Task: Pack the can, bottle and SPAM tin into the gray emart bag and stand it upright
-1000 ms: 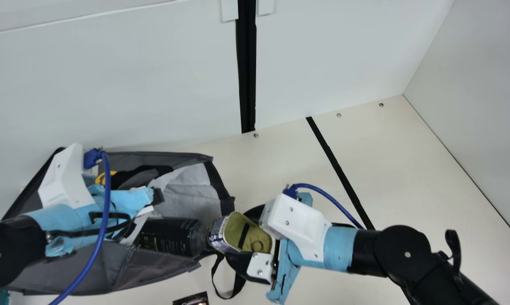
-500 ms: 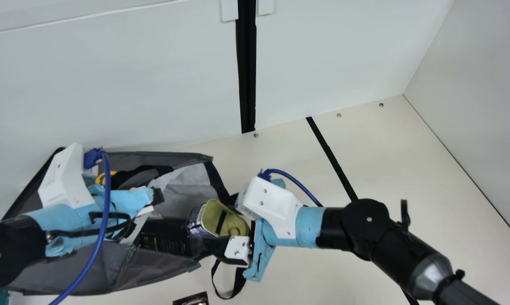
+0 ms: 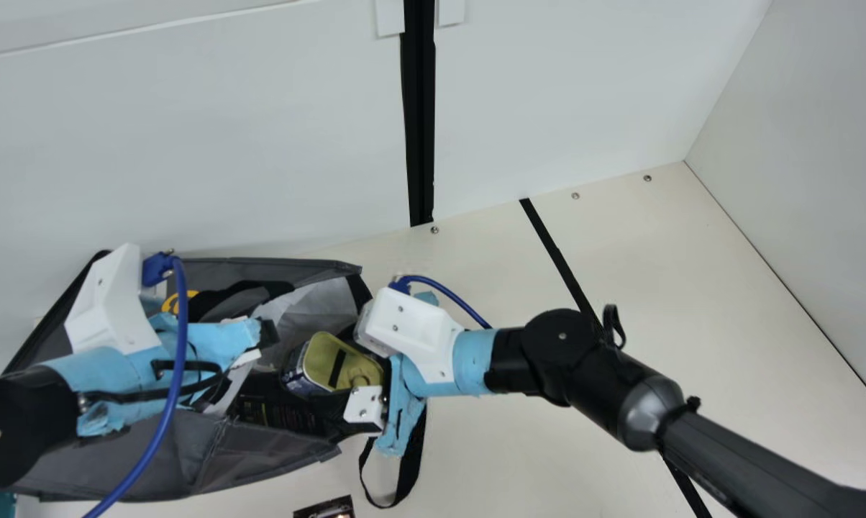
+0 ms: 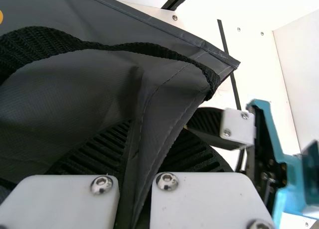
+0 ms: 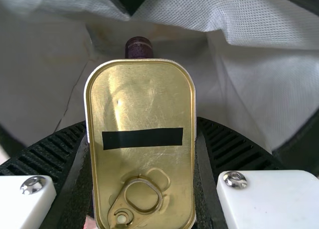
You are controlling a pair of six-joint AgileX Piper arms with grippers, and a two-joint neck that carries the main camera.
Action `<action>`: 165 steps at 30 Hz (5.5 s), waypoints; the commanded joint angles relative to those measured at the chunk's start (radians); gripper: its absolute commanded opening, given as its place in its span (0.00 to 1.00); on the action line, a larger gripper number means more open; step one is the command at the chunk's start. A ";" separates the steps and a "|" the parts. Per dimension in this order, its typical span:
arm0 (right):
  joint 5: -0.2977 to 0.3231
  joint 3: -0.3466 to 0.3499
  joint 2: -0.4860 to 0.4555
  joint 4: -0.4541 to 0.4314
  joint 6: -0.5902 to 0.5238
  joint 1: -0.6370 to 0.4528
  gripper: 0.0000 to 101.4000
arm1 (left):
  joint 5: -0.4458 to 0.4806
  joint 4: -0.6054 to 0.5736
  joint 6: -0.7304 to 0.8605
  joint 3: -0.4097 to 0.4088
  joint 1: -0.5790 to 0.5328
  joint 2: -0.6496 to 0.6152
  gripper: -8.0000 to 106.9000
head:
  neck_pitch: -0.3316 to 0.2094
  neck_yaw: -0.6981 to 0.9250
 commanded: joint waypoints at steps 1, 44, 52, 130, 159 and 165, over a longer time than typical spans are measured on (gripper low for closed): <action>0.001 -0.017 0.023 0.004 -0.004 0.005 0.00 | 0.000 0.000 0.000 0.000 0.000 0.000 0.00 | -0.023 -0.002; -0.054 -0.289 0.278 -0.031 0.066 0.122 0.59 | 0.000 0.000 0.000 0.000 0.000 0.000 0.00 | -0.023 -0.002; -0.056 -0.272 0.263 -0.036 0.066 0.121 0.86 | 0.000 0.000 0.000 0.000 0.000 0.000 0.00 | -0.023 -0.002; -0.072 0.171 -0.508 -0.552 0.562 -0.157 0.94 | 0.000 0.000 0.000 0.000 0.000 0.000 0.00 | -0.023 -0.002; 0.044 0.131 -0.738 -0.895 0.805 -0.453 0.94 | 0.000 0.000 0.000 0.000 0.000 0.000 0.00 | -0.023 -0.002; 0.074 0.091 -0.762 -1.000 0.868 -0.491 0.94 | 0.000 0.000 0.000 0.000 0.000 0.000 0.00 | -0.023 -0.002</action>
